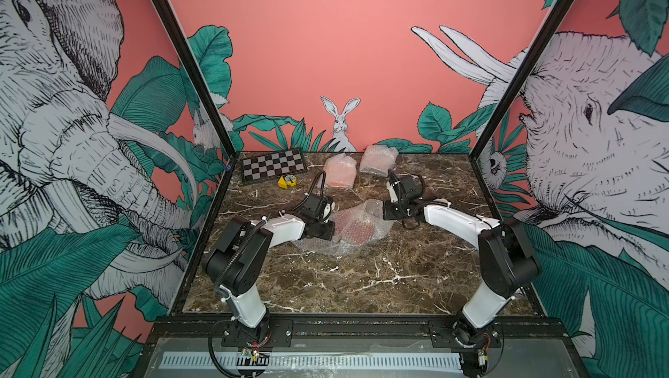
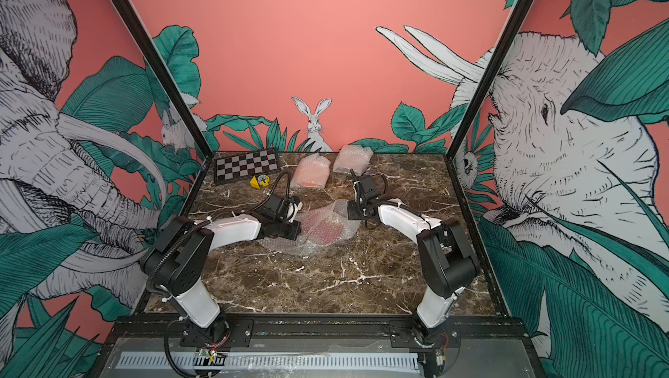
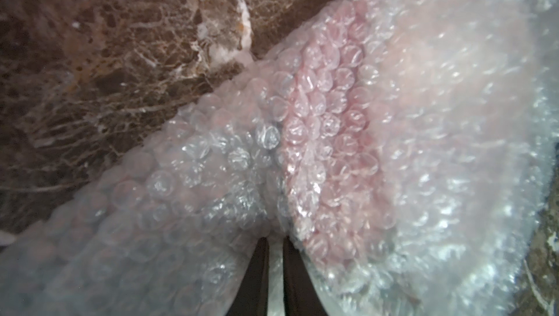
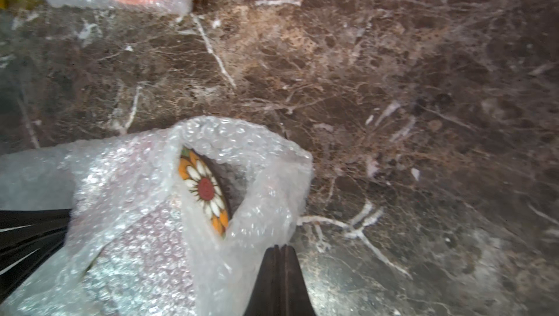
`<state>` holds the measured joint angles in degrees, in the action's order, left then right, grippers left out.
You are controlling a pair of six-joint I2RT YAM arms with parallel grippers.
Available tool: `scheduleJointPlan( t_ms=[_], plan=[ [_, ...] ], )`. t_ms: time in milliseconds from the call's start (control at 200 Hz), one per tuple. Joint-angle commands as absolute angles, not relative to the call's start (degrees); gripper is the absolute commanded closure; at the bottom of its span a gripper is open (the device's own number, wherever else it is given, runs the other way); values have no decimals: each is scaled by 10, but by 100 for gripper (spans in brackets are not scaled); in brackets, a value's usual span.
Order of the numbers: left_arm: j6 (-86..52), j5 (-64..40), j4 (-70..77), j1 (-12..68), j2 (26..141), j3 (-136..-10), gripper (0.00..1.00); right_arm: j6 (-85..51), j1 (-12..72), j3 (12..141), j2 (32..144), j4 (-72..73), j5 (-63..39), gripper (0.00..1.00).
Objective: Unpack dinner plates from bubble wrap
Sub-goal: Unwrap the bubble wrap at the center of the board.
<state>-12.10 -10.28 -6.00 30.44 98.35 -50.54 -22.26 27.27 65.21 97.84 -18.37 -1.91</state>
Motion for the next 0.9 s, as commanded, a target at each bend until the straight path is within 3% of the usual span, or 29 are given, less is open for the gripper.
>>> scheduleJointPlan(
  t_ms=[0,90,345,510,740,895],
  plan=[
    [-114,-109,-70,304,987,-499,85,-217,268,657,964,-220,45,94],
    [-114,-110,-70,303,988,-499,85,-220,267,661,964,-238,77,88],
    [-113,-109,-72,303,987,-499,85,-228,265,668,962,-281,162,85],
    [-112,-109,-74,303,986,-500,85,-231,265,675,960,-311,221,69],
    [-112,-108,-76,303,986,-503,85,-229,264,667,922,-319,273,66],
    [-112,-107,-77,303,987,-505,86,-210,264,657,868,-291,242,63]
  ],
)
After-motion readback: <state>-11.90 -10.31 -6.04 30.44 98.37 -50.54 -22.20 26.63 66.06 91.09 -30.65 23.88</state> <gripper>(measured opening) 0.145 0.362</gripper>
